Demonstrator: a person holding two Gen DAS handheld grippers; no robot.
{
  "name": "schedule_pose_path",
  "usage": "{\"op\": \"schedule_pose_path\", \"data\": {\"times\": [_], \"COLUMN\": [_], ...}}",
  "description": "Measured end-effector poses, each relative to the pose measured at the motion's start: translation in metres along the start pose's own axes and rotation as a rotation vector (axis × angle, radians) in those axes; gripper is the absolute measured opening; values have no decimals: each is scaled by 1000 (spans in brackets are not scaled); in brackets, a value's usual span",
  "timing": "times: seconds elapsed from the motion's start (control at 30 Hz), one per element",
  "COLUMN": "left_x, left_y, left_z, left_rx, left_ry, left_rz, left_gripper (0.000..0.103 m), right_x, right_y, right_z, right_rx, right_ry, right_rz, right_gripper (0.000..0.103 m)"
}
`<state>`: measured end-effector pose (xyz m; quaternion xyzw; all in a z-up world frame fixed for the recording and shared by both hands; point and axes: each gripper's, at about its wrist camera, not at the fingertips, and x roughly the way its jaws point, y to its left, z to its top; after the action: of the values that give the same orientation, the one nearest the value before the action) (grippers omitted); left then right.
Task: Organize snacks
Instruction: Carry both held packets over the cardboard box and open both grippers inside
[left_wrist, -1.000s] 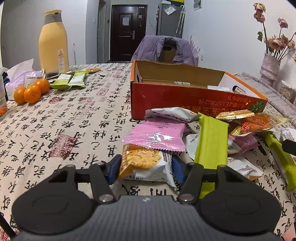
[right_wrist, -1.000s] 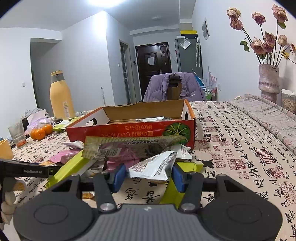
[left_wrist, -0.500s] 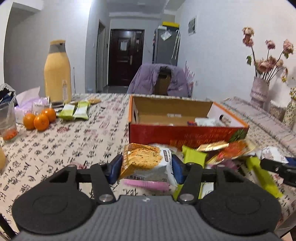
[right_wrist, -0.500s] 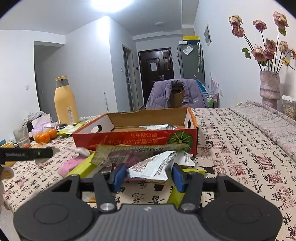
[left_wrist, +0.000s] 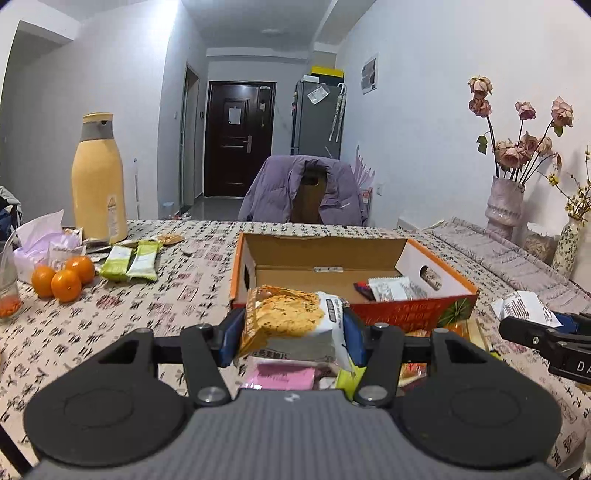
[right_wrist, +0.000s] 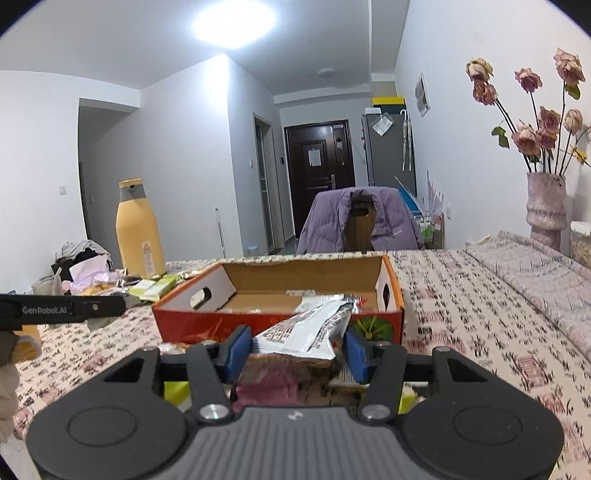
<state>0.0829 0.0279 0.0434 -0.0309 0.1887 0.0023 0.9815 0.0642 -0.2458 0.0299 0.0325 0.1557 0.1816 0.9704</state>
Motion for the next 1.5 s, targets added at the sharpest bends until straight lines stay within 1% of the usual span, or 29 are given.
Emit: {"op": "schedule_pose_path", "data": {"times": [0.27, 0.5, 0.7, 0.83, 1.0, 1.07, 1.13, 1.23, 1.37, 1.5], "left_x": [24, 52, 83, 105, 133, 143, 150, 158, 169, 172], "left_y": [-8, -11, -12, -12, -9, -4, 2, 7, 9, 7], "left_z": [25, 47, 63, 71, 75, 75, 74, 69, 60, 54], "left_rx": [18, 12, 0, -3, -22, -48, -74, -70, -59, -36], "left_ry": [-33, -49, -37, -27, -15, -17, -20, -22, 11, 16], "left_rz": [-8, -10, -10, -2, 21, 42, 44, 56, 54, 56], "left_gripper": [56, 56, 56, 56, 56, 56, 56, 56, 56, 56], "right_x": [25, 55, 87, 108, 140, 152, 164, 178, 190, 191], "right_y": [-4, -5, -5, -6, -8, -9, -11, -13, -18, -22], "right_z": [29, 58, 83, 94, 94, 88, 82, 73, 62, 59], "right_rx": [-13, -41, -59, -64, -44, -41, -40, -37, -20, -13], "right_ry": [-42, -69, -64, -58, -24, -4, 23, 50, 83, 87], "right_rz": [10, 19, 31, 37, 51, 54, 52, 47, 48, 41], "right_gripper": [53, 53, 53, 53, 53, 53, 53, 53, 54, 54]}}
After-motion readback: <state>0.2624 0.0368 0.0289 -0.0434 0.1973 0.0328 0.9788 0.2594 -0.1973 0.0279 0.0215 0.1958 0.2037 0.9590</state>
